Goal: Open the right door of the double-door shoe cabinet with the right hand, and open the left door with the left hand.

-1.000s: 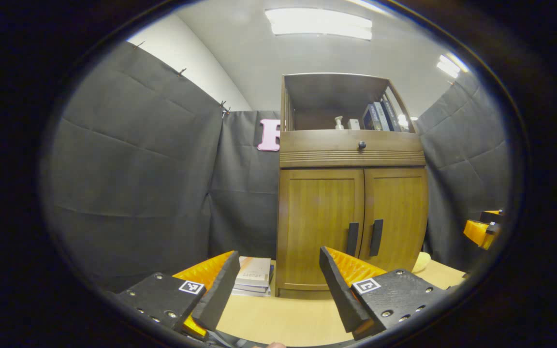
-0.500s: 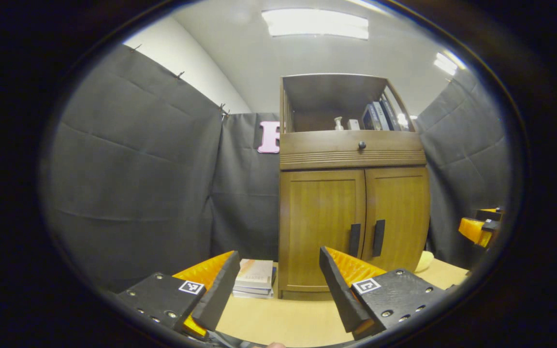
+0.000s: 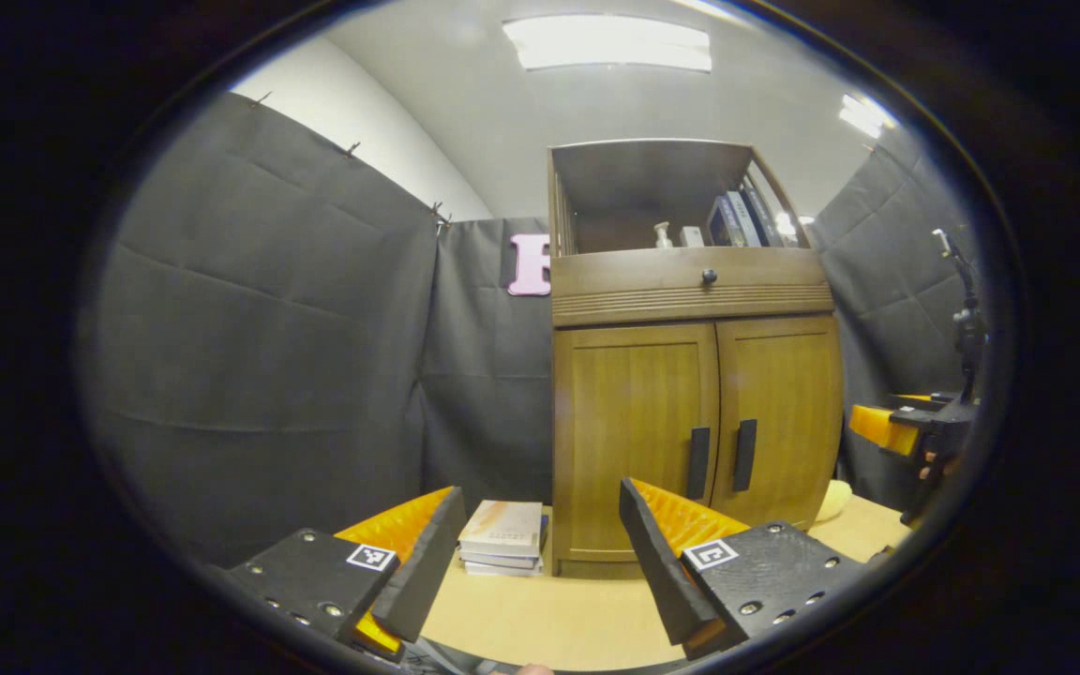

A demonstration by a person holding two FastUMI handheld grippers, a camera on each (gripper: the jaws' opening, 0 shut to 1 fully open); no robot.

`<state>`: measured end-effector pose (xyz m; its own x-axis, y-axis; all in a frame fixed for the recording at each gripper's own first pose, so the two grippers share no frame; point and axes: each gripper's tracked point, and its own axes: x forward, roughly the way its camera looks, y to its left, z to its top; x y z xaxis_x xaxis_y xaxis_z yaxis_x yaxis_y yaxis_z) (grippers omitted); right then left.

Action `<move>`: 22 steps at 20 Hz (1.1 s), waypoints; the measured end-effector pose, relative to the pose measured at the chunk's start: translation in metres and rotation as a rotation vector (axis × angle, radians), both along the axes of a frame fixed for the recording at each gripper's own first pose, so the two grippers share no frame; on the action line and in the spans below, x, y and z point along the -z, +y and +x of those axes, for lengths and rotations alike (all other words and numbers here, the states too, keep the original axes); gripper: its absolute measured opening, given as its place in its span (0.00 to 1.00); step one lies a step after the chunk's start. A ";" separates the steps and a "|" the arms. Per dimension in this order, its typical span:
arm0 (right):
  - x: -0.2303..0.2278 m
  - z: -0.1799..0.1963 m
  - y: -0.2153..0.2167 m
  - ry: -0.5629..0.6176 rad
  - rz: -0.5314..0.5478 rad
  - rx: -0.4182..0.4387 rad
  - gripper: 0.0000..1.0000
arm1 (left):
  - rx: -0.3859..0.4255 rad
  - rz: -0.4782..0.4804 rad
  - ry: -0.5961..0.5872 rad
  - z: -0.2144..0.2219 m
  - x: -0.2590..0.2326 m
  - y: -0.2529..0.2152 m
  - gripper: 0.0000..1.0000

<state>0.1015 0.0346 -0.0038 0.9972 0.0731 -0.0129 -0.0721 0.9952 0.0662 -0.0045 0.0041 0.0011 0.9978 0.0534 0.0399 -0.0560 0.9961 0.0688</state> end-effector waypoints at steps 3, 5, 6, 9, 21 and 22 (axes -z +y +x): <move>0.000 0.020 0.011 -0.009 -0.009 -0.018 0.96 | -0.017 0.006 0.003 0.000 0.001 0.002 0.95; 0.001 0.035 0.020 -0.015 -0.018 -0.027 0.96 | -0.030 0.009 0.002 0.001 0.001 0.003 0.95; 0.002 0.043 0.024 -0.018 -0.020 -0.032 0.96 | -0.038 0.010 0.001 0.001 0.001 0.003 0.95; 0.004 0.066 0.034 -0.020 -0.018 -0.046 0.96 | -0.065 0.009 -0.003 0.003 0.001 0.006 0.95; 0.027 0.155 0.057 0.025 -0.036 -0.063 0.96 | -0.178 0.015 0.006 0.006 0.003 0.017 0.95; 0.032 0.163 0.059 0.035 -0.035 -0.061 0.96 | -0.188 0.016 0.009 0.006 0.004 0.018 0.95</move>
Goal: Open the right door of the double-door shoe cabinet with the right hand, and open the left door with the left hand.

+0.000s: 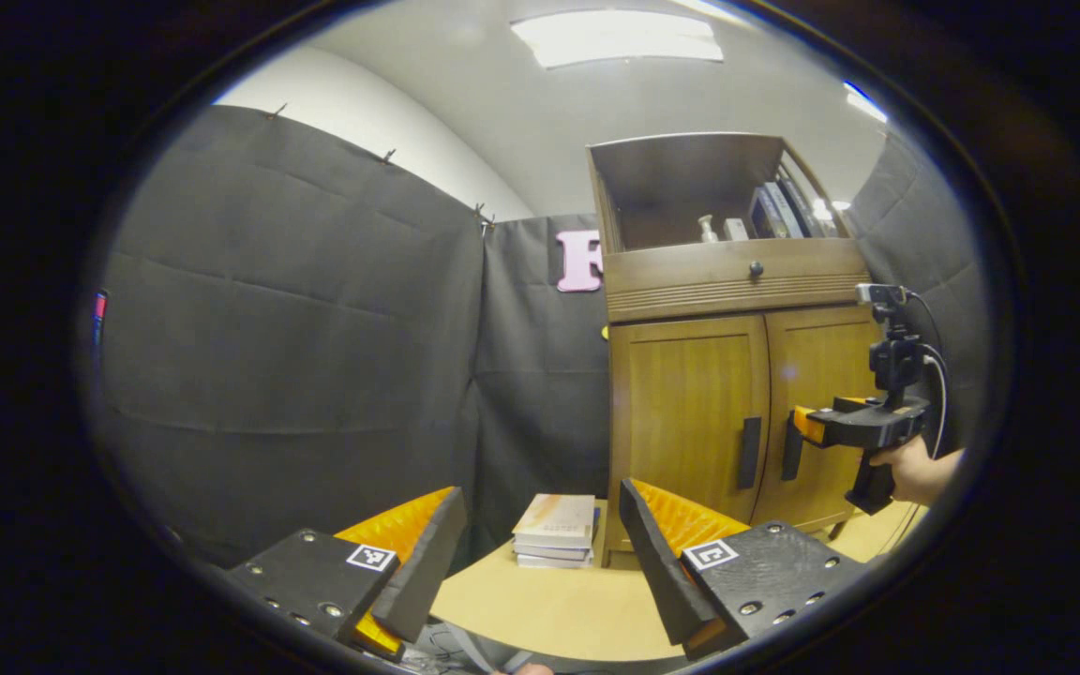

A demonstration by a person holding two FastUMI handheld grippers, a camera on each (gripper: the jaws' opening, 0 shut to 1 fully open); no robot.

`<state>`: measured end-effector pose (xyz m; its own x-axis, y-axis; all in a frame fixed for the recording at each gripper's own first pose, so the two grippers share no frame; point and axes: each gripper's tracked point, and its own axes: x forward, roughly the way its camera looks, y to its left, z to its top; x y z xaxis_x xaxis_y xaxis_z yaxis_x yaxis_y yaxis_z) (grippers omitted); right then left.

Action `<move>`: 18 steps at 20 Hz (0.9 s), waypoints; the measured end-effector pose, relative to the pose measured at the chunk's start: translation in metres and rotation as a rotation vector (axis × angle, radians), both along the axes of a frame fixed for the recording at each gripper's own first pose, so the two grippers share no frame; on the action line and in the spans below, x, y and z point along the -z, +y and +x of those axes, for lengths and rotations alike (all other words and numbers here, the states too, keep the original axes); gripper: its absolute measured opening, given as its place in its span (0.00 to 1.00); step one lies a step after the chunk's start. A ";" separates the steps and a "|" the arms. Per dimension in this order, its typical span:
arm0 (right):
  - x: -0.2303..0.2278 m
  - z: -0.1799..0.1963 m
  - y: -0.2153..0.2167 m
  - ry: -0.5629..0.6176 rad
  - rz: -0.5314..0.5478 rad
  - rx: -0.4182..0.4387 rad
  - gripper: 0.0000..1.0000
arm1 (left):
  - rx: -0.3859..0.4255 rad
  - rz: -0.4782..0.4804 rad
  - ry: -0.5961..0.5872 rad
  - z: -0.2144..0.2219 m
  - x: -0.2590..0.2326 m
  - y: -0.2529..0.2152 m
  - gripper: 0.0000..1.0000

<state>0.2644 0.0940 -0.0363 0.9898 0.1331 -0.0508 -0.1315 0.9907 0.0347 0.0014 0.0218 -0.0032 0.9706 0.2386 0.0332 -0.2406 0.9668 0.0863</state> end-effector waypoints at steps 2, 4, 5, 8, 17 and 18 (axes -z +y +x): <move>0.006 0.012 0.004 0.020 0.007 0.003 0.98 | -0.020 0.003 0.005 0.000 0.001 0.002 0.95; 0.018 0.014 0.007 0.042 0.009 0.000 0.96 | -0.037 0.007 0.009 0.001 0.001 0.004 0.95; 0.024 0.016 0.009 0.051 0.009 0.004 0.94 | -0.046 0.010 0.010 0.001 0.001 0.005 0.95; 0.030 0.029 0.014 0.065 0.013 0.009 0.96 | -0.067 0.014 0.005 0.002 0.002 0.008 0.95; 0.040 0.041 0.020 0.104 -0.021 0.032 0.84 | -0.097 0.003 0.001 0.001 0.001 0.011 0.95; 0.044 0.044 0.022 0.114 -0.018 0.041 0.68 | -0.098 -0.001 0.001 0.000 0.001 0.011 0.95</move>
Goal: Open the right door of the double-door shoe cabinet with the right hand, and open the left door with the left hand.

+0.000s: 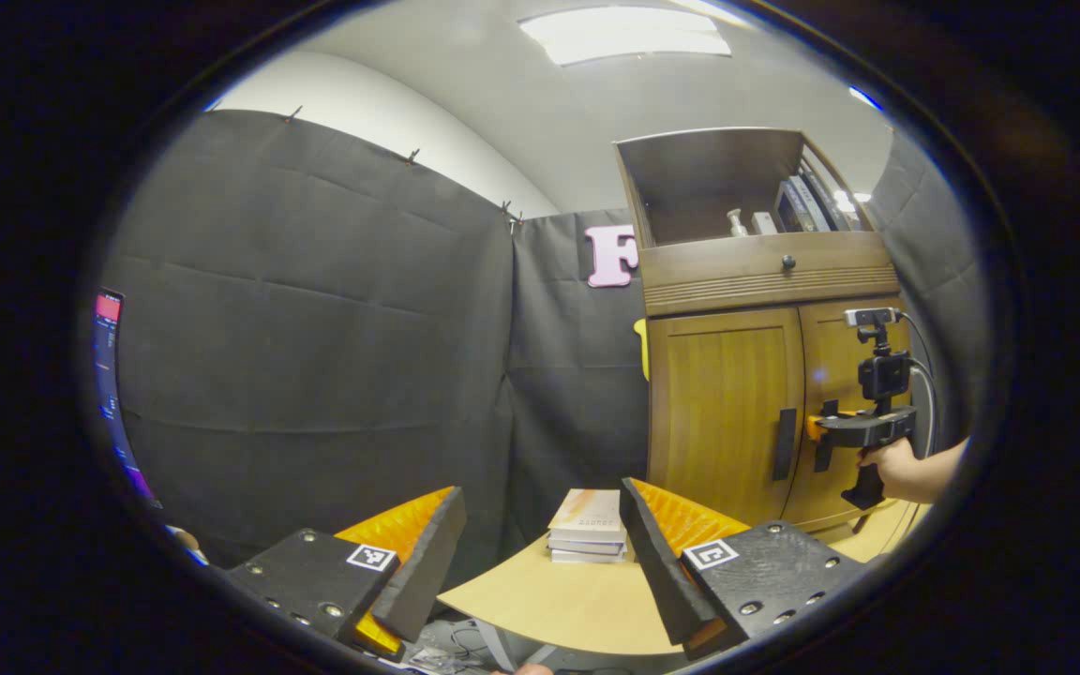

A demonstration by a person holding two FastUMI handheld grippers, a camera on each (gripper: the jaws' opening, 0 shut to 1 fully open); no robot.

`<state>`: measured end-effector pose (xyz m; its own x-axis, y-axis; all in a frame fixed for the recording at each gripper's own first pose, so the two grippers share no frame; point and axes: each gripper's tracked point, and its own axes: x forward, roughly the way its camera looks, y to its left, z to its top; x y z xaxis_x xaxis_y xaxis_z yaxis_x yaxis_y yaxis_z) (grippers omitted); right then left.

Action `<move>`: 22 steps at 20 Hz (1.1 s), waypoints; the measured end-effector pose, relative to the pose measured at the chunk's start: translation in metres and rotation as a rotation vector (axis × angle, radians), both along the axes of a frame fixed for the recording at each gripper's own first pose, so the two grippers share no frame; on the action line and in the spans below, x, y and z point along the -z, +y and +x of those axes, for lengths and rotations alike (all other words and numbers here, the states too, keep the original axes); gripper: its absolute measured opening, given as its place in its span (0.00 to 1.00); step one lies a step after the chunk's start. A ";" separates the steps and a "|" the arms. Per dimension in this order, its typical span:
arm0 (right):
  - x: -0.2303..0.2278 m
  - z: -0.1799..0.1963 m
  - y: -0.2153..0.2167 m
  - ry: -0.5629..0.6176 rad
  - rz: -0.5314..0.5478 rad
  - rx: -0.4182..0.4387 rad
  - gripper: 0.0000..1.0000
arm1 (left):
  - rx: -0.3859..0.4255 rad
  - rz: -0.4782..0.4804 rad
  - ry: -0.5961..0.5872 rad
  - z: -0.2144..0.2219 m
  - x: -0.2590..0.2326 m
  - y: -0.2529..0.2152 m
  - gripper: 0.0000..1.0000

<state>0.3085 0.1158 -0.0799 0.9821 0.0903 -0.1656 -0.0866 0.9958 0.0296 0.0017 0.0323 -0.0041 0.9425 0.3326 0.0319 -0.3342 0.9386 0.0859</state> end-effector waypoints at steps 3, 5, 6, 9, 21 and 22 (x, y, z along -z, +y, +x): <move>-0.001 -0.001 -0.001 0.010 0.015 0.011 0.29 | 0.003 -0.008 0.000 0.000 0.000 0.000 0.95; 0.002 0.000 0.001 0.031 0.041 -0.005 0.20 | 0.011 -0.013 0.001 0.000 0.000 0.000 0.96; 0.002 0.002 -0.002 0.037 0.045 -0.001 0.17 | 0.016 -0.014 0.000 0.000 0.000 -0.001 0.96; -0.001 -0.010 -0.002 0.025 0.038 -0.002 0.09 | 0.034 -0.010 -0.010 0.000 -0.002 -0.003 0.96; -0.007 -0.067 -0.011 0.013 0.062 -0.069 0.08 | 0.189 -0.026 -0.038 0.009 -0.002 -0.013 0.96; -0.006 -0.072 -0.012 0.017 0.059 -0.076 0.05 | 0.202 -0.033 -0.043 0.010 -0.001 -0.014 0.96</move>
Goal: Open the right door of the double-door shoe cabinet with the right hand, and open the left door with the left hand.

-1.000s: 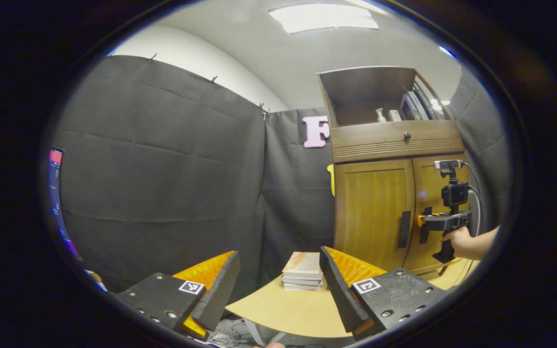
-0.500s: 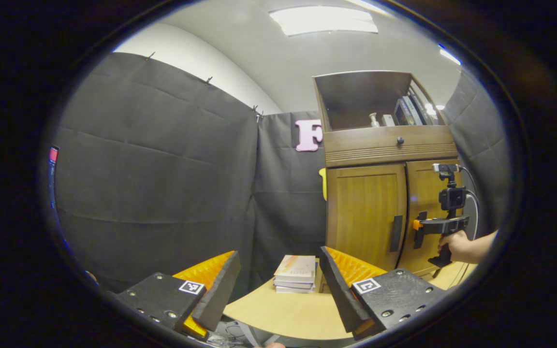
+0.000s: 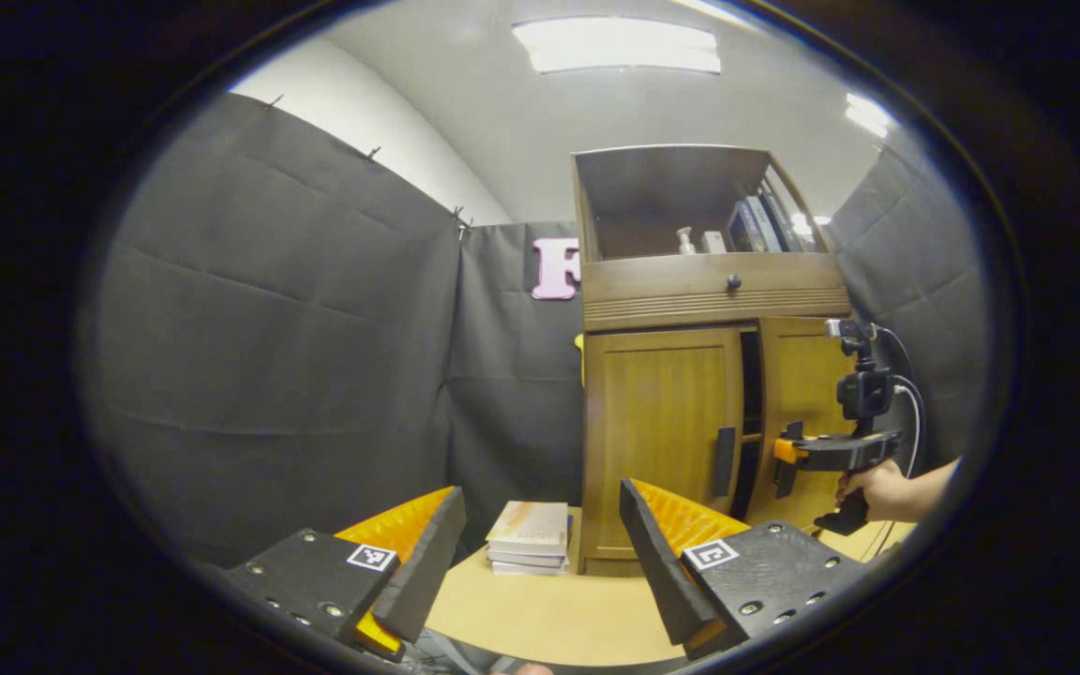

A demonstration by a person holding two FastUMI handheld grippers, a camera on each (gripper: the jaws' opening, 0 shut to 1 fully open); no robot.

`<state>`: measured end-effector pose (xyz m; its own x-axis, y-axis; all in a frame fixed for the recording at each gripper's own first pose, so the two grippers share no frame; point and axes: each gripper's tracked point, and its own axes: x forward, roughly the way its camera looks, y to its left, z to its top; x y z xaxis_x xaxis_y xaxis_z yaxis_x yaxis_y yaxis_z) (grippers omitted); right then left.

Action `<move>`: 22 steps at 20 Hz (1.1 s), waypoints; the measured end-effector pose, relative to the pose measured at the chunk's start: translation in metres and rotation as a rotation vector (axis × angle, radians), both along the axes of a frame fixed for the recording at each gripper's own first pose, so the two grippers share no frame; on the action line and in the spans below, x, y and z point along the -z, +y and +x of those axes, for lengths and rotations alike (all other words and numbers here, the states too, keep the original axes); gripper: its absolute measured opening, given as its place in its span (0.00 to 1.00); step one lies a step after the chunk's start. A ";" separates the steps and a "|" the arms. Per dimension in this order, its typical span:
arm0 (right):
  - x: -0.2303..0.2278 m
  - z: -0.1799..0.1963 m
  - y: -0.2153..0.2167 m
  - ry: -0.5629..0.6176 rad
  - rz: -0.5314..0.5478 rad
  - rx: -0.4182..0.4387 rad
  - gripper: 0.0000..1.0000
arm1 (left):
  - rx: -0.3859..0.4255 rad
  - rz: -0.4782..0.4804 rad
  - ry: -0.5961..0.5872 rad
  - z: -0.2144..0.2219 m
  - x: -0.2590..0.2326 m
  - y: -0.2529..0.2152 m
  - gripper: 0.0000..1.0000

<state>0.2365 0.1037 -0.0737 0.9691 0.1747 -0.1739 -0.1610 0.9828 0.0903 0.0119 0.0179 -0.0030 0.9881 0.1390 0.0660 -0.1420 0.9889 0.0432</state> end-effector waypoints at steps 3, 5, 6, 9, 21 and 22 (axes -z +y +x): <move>-0.002 -0.013 -0.005 0.007 0.000 -0.009 0.08 | 0.032 -0.025 0.006 0.002 0.002 -0.003 0.96; -0.003 -0.021 -0.010 0.004 0.001 -0.011 0.08 | 0.047 -0.037 0.013 0.003 0.003 -0.005 0.95; -0.003 -0.025 -0.011 0.004 0.002 -0.012 0.08 | 0.058 -0.040 0.013 0.003 0.003 -0.005 0.95; -0.005 -0.037 -0.017 0.003 0.007 -0.016 0.08 | 0.091 -0.029 0.008 0.006 0.001 -0.007 0.95; -0.009 -0.082 -0.050 0.002 0.020 -0.015 0.08 | 0.174 -0.035 0.009 0.011 0.002 -0.015 0.95; -0.009 -0.085 -0.054 0.001 0.019 -0.011 0.08 | 0.182 -0.035 0.007 0.013 0.004 -0.016 0.95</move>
<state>0.1515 0.0501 -0.0649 0.9671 0.1885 -0.1710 -0.1715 0.9791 0.1094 0.0246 0.0015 -0.0066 0.9976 -0.0401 0.0571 0.0397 0.9992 0.0089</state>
